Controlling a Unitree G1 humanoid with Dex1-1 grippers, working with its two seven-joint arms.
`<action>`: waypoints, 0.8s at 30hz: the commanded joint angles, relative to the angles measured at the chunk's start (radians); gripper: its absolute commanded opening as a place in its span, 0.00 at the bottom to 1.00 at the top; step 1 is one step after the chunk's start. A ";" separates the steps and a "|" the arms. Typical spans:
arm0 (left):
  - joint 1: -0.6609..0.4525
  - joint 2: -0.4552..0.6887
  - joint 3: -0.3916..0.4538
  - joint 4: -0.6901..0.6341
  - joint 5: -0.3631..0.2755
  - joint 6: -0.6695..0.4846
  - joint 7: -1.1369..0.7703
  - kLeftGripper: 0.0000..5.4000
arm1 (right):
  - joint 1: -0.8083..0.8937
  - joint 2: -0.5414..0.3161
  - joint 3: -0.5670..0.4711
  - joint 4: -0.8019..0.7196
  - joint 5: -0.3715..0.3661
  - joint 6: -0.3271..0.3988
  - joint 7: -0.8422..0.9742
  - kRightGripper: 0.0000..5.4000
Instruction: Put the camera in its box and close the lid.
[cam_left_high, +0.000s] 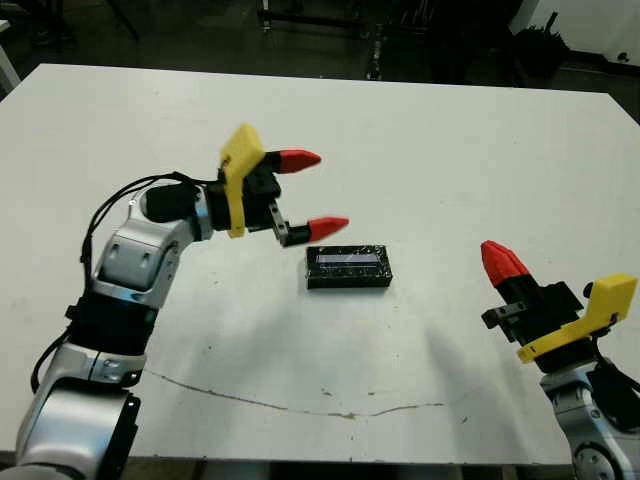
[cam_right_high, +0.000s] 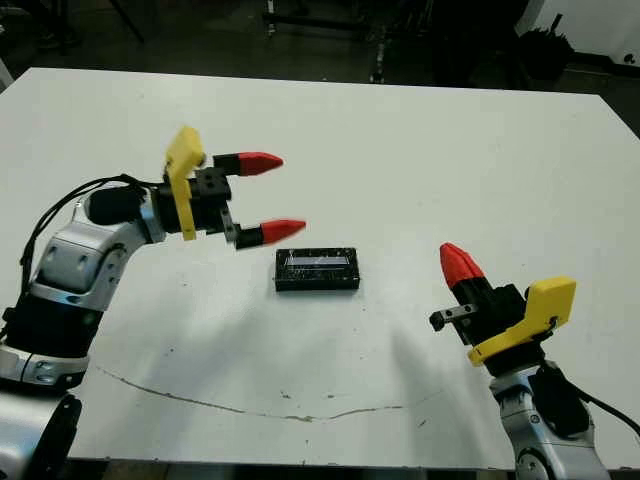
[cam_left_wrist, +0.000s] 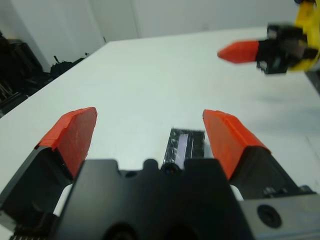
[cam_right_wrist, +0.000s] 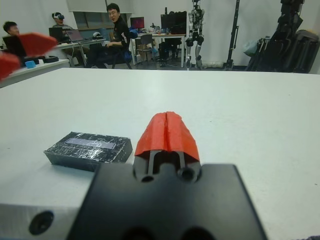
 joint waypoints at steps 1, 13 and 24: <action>0.091 -0.090 0.006 -0.052 -0.012 0.006 0.143 0.95 | 0.001 -0.010 -0.005 0.007 -0.010 -0.012 -0.003 0.00; 0.234 -0.292 -0.099 -0.011 0.095 -0.078 0.473 0.61 | 0.003 0.002 -0.008 0.012 -0.016 -0.038 -0.015 0.00; 0.252 -0.333 -0.211 0.107 0.197 -0.035 0.557 0.31 | 0.006 0.005 -0.007 0.007 -0.024 -0.041 -0.023 0.00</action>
